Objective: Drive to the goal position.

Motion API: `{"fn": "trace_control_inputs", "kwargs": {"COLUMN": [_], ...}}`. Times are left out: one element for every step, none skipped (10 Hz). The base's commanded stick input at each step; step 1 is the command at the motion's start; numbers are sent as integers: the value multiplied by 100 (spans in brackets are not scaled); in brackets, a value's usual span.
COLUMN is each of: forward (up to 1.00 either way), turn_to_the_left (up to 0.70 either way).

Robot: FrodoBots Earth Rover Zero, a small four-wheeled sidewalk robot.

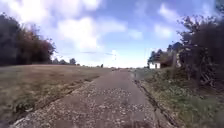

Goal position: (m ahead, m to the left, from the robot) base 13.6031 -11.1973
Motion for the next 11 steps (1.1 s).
{"fn": "trace_control_inputs", "kwargs": {"forward": [85,85,85,85,85,85,85,85,85,85,85], "turn_to_the_left": [0,0,0,0,0,0,0,0,0,0,0]}}
